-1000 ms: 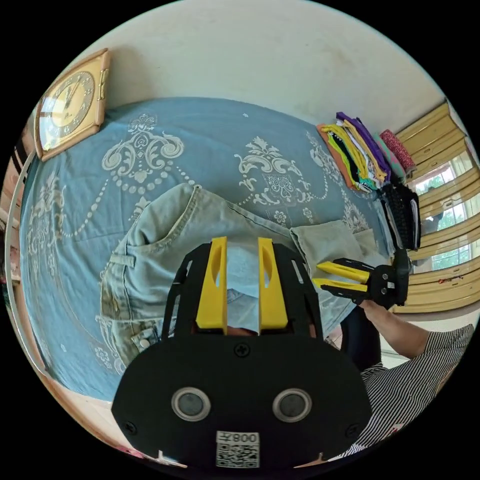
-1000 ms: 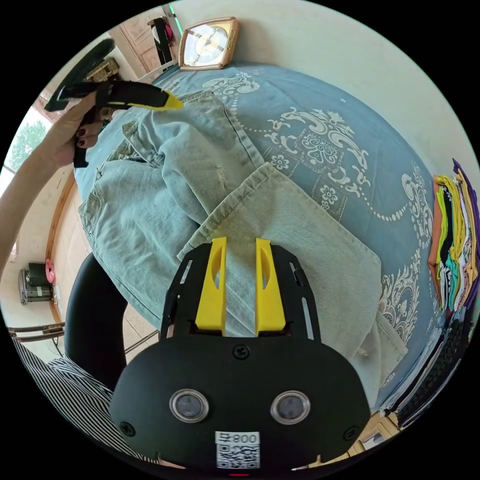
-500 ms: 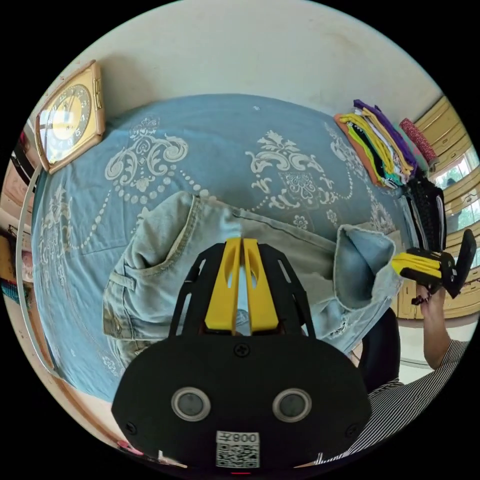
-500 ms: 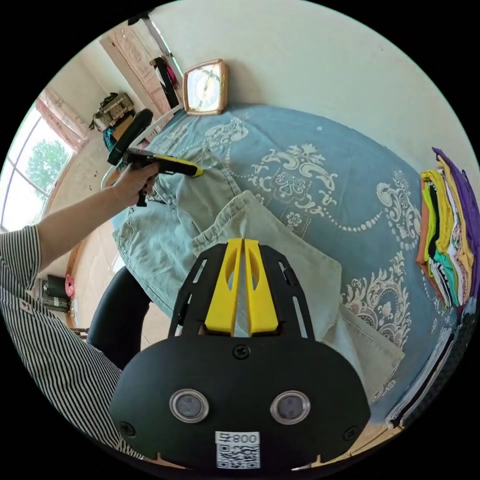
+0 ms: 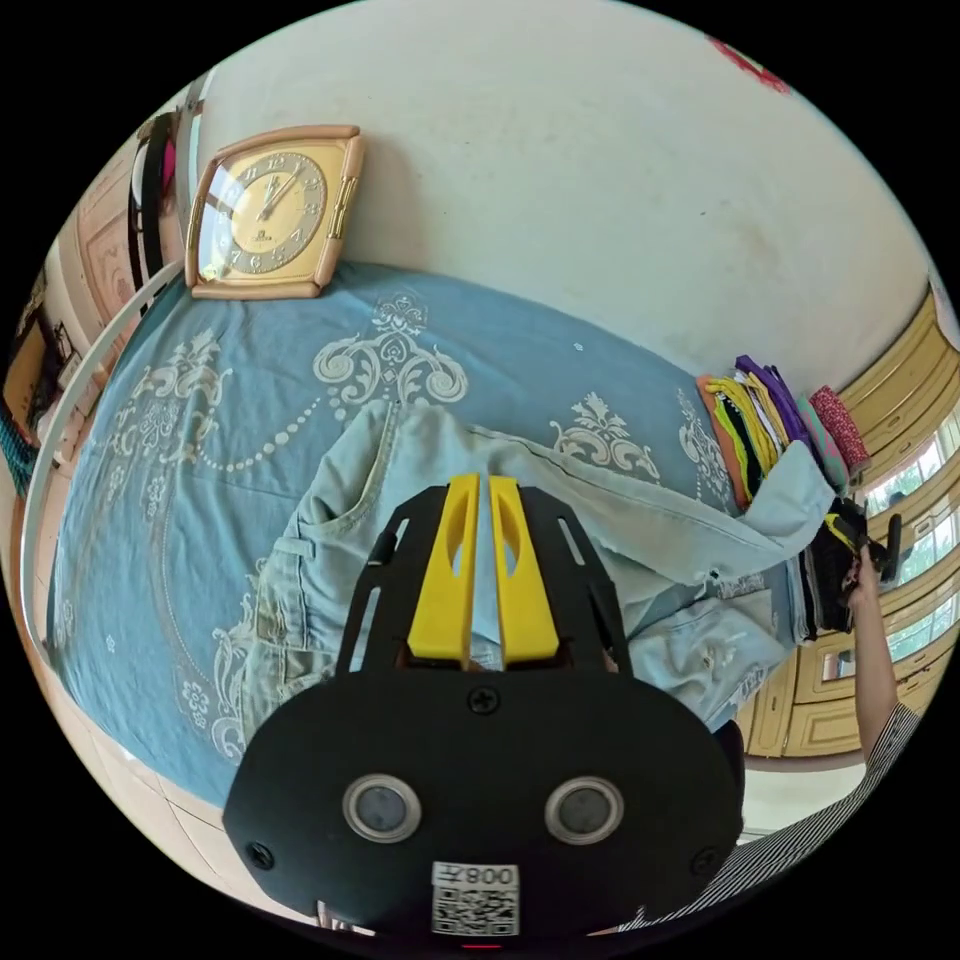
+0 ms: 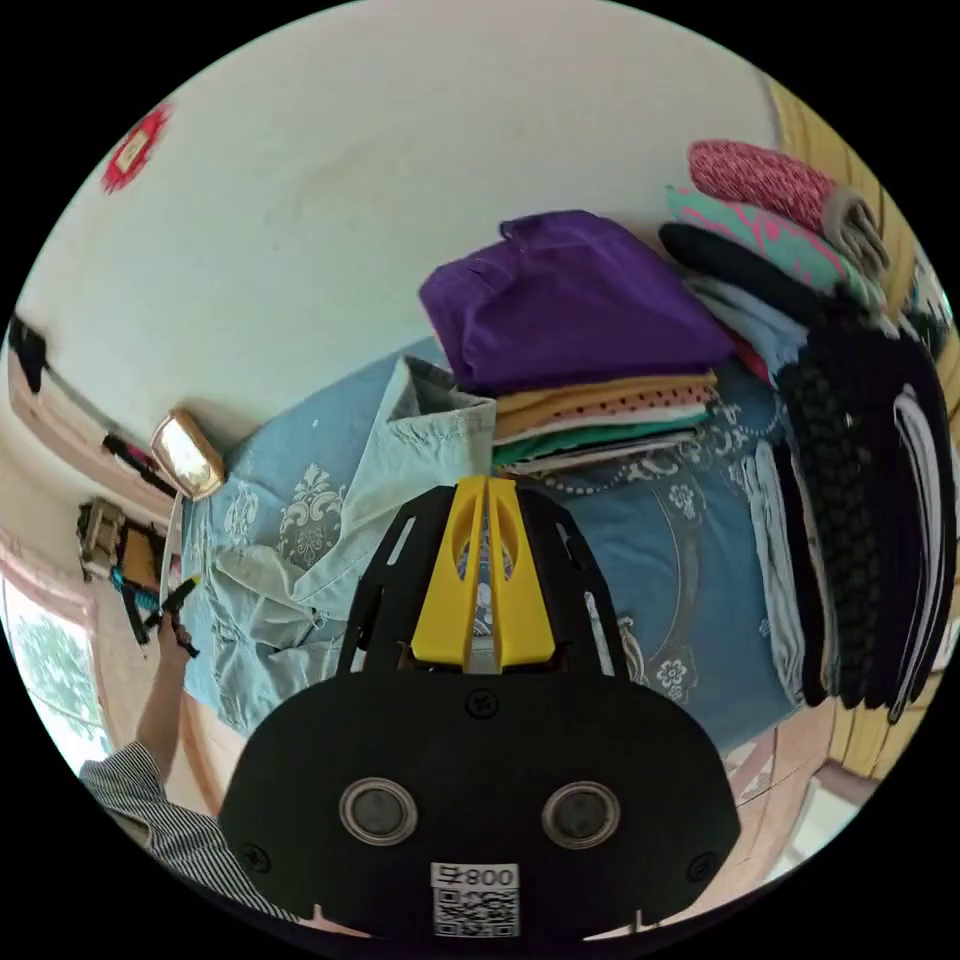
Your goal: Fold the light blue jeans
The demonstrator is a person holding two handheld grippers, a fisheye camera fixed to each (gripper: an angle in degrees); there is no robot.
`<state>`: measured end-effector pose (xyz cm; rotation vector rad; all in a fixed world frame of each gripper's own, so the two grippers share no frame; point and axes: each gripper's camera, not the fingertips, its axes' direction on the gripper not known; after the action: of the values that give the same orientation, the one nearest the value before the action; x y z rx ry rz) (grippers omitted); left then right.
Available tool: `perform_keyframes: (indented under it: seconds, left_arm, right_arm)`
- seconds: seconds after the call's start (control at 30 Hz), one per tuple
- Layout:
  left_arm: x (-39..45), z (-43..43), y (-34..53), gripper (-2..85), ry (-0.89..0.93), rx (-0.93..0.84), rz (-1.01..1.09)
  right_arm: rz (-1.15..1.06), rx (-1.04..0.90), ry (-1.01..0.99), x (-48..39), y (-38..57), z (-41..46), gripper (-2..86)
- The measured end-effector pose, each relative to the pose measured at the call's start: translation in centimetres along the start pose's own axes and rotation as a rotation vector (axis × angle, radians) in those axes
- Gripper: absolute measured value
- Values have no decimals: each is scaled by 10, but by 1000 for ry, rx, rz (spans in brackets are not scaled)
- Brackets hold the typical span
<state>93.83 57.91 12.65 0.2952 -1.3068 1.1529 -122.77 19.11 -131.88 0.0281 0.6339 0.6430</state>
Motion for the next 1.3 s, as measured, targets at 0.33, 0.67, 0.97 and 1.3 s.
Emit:
perform_keyframes:
  seconds: [0.33,0.67,0.97,1.3]
  left_arm:
    - [-76,-38,166,70,-47,-145,-83]
    - [-186,-88,402,97,-8,-215,-630]
    - [-190,-36,486,111,435,-143,-805]
    - [-197,-17,528,83,455,-146,-845]
  right_arm:
    - [96,-217,58,96,119,44,12]
    - [350,-185,4,208,221,-3,68]
    - [454,-169,-234,246,249,23,70]
    - [539,-174,-333,280,258,44,54]
